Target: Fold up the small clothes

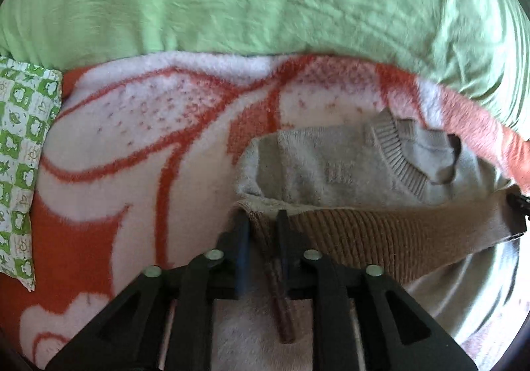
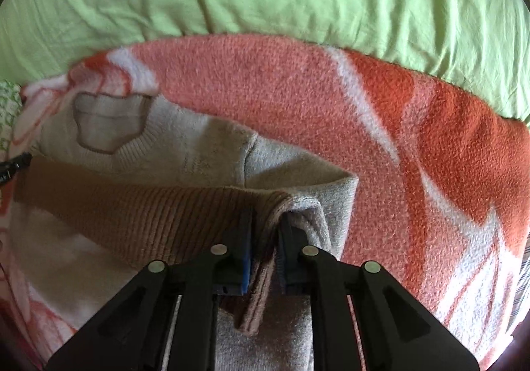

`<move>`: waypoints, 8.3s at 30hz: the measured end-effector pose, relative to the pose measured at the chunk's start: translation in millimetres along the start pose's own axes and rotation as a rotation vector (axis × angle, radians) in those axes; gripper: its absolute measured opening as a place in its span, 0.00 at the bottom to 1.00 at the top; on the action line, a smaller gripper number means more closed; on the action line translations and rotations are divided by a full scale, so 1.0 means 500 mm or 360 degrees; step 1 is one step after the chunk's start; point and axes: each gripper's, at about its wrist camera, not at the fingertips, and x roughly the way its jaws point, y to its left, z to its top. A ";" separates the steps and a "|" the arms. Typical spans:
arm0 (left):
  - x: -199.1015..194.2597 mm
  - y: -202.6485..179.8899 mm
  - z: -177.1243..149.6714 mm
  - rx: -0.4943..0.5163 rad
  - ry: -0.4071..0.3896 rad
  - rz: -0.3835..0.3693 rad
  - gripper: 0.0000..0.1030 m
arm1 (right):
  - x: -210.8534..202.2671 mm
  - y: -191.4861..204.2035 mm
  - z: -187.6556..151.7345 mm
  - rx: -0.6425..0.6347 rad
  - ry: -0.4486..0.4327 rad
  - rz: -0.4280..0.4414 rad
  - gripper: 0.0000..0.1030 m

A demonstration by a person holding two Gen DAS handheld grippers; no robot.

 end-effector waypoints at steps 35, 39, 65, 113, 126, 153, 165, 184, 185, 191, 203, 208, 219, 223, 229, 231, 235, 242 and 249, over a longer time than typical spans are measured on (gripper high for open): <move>0.035 -0.082 0.065 -0.0016 -0.0084 -0.0007 0.48 | -0.004 -0.011 0.034 0.0163 -0.0322 0.0097 0.44; -0.009 -0.067 0.027 -0.0039 -0.0108 -0.0017 0.50 | -0.062 -0.028 -0.019 0.0207 -0.0369 0.0213 0.45; -0.076 0.007 -0.292 -0.0034 0.0135 0.0052 0.51 | -0.083 -0.043 -0.343 0.0096 0.0071 0.0049 0.42; -0.017 0.116 -0.367 -0.1266 0.0437 -0.0553 0.71 | -0.117 0.164 -0.289 0.0051 0.0015 0.0394 0.43; -0.112 -0.007 -0.276 -0.0715 0.0094 -0.0401 0.10 | -0.116 0.137 -0.247 0.0111 -0.0030 0.0454 0.43; -0.080 -0.164 -0.324 -0.0523 0.0159 -0.0570 0.09 | 0.045 0.544 0.030 -0.0351 0.0231 0.0793 0.80; -0.156 -0.263 -0.303 -0.0334 0.0139 -0.0851 0.09 | -0.075 0.328 0.056 -0.0200 0.0091 0.0815 0.18; -0.050 -0.638 -0.286 0.0286 0.0335 -0.1111 0.10 | -0.113 -0.094 -0.027 0.0149 -0.0123 0.0527 0.13; -0.042 -0.637 -0.292 0.0295 0.0360 -0.1105 0.10 | -0.105 -0.105 -0.031 0.0157 -0.0105 0.0512 0.13; -0.010 -0.621 -0.265 0.0274 0.0452 -0.1148 0.19 | -0.048 -0.148 -0.055 0.0308 -0.0023 0.0546 0.27; -0.107 -0.422 -0.266 0.0224 0.0382 -0.1098 0.49 | -0.212 -0.157 -0.146 0.0356 -0.0192 0.0572 0.31; -0.084 -0.301 -0.251 0.0079 0.0372 -0.0911 0.50 | -0.182 -0.102 -0.209 0.0316 -0.0088 0.0645 0.40; 0.007 -0.253 -0.245 -0.0018 0.0425 -0.0732 0.56 | -0.099 -0.111 -0.269 0.0558 0.0035 0.0842 0.18; -0.012 -0.272 -0.229 0.0050 0.0401 -0.0738 0.60 | -0.179 -0.135 -0.257 0.0562 -0.0099 0.0824 0.08; -0.027 -0.267 -0.233 0.0093 0.0410 -0.0745 0.67 | -0.208 -0.179 -0.259 0.0534 -0.0109 0.0656 0.02; -0.027 -0.252 -0.243 0.0089 0.0425 -0.0736 0.68 | -0.165 -0.170 -0.280 0.0524 -0.0020 0.0591 0.02; -0.046 -0.246 -0.233 0.0067 0.0421 -0.0776 0.68 | -0.159 -0.182 -0.299 0.0655 -0.0052 0.0556 0.01; -0.064 -0.240 -0.217 0.0045 0.0377 -0.0776 0.68 | -0.259 -0.212 -0.280 0.0601 -0.0251 0.0416 0.01; 0.001 -0.226 -0.251 0.0039 0.0461 -0.0683 0.70 | -0.149 -0.168 -0.307 0.0580 -0.0048 0.0402 0.02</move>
